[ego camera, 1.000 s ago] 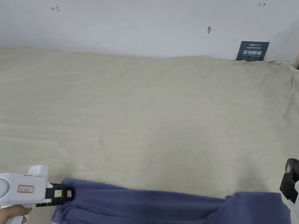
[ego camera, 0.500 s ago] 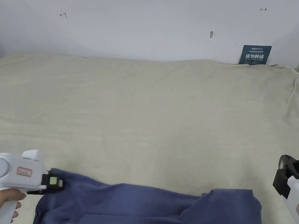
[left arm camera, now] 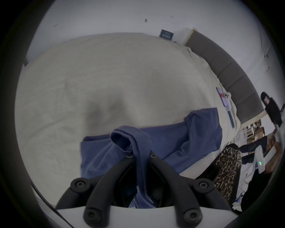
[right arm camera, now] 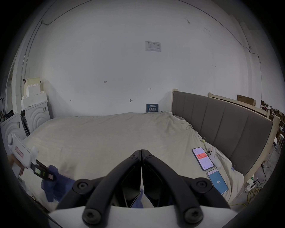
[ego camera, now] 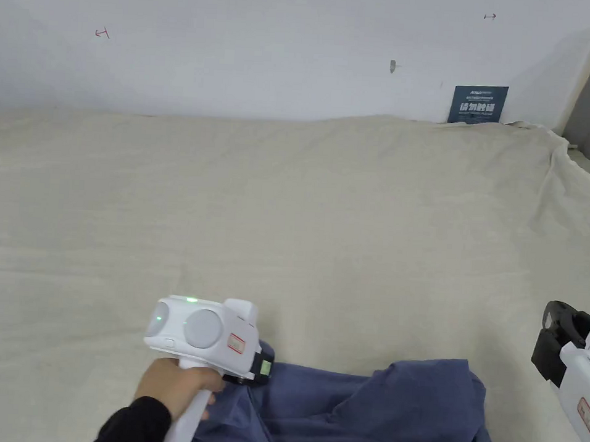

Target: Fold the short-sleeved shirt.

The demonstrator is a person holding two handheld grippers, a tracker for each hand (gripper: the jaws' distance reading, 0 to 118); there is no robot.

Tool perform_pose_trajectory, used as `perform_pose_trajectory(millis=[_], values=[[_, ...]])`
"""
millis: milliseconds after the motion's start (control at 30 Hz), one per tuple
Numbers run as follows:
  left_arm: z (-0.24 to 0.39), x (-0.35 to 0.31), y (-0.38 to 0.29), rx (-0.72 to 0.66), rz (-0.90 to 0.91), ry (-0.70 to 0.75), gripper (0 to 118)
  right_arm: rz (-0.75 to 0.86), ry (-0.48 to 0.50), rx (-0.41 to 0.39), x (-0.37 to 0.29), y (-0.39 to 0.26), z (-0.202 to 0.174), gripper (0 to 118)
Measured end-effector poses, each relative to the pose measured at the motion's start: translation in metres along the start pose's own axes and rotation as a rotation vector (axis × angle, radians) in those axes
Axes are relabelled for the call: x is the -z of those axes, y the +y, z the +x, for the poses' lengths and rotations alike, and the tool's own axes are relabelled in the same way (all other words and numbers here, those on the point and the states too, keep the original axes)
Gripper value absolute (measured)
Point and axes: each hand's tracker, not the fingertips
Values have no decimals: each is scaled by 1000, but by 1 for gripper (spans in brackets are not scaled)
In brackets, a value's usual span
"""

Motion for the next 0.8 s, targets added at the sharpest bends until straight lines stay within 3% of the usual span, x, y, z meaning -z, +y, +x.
perform_pose_trajectory(millis=[333, 433, 500, 567, 667, 800], values=[[43, 74, -12, -25, -41, 80, 11, -17, -18, 1, -13, -4, 5, 0], [45, 67, -13, -31, -8, 63, 37, -17, -20, 0, -16, -2, 4, 0], [50, 61, -13, -22, 3, -2, 76, -16, -21, 0, -14, -4, 10, 0], [55, 47, -12, -23, 16, -7, 100, -17, -20, 1, -15, -3, 10, 0], [55, 14, -10, 9, 150, -60, 101, -10, -16, 2, -17, 1, 9, 0], [40, -31, -13, 35, 305, 3, 101, 5, -10, -1, -18, 3, 11, 0]])
